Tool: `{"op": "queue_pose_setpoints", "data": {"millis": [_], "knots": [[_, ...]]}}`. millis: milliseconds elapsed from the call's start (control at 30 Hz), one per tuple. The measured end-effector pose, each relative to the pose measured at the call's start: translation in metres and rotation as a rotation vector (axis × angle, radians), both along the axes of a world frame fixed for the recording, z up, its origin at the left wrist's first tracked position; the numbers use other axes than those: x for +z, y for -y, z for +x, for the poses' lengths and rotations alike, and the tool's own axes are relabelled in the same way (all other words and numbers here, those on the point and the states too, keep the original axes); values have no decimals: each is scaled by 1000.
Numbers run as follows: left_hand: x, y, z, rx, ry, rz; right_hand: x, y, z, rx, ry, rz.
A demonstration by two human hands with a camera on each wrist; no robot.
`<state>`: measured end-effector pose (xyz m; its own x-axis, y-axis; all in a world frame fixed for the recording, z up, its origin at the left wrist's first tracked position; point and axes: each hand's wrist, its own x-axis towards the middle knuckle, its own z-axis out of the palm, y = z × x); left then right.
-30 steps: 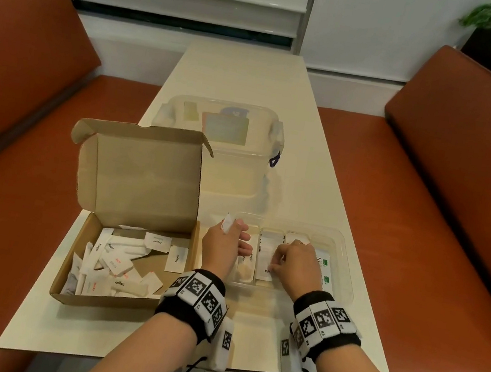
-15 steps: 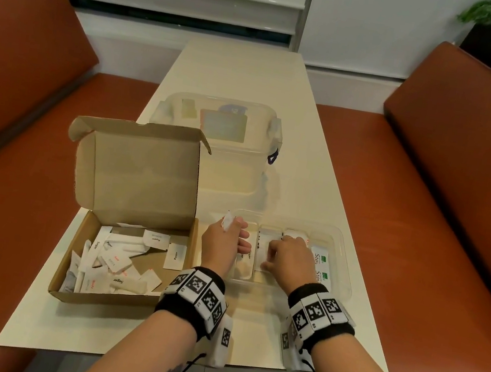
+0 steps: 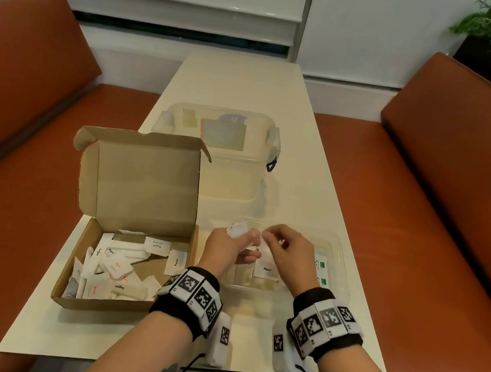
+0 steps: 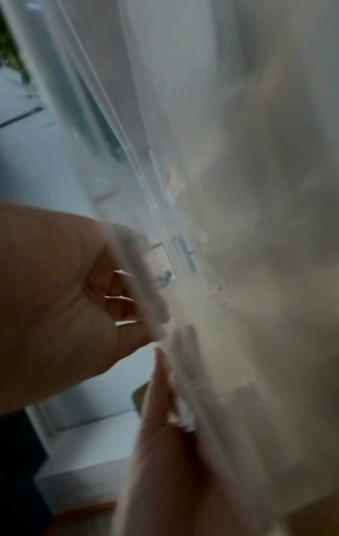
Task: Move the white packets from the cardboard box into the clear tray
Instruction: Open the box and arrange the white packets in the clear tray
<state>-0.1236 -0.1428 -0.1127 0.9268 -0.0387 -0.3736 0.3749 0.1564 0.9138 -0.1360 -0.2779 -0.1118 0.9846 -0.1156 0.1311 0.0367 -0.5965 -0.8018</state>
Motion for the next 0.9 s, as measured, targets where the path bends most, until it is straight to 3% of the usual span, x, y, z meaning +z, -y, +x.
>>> {"op": "queue_pose_setpoints", "data": {"millis": [67, 200, 333, 500, 667, 900], "knots": [[3, 2, -3, -90, -6, -19, 10, -1, 2, 26, -16, 127], [7, 8, -7, -188, -22, -15, 17, 2, 4, 85, -147, 148], [4, 5, -10, -258, -11, -124, 14, 8, 1, 73, -157, 263], [4, 6, -5, -179, -149, -289, 10, 15, 1, 9, -132, 300], [-1, 10, -2, -142, -61, -81, 8, 17, 0, 25, -139, 328], [-7, 8, -2, -108, 56, 19, 7, 17, 0, 22, -158, 316]]}}
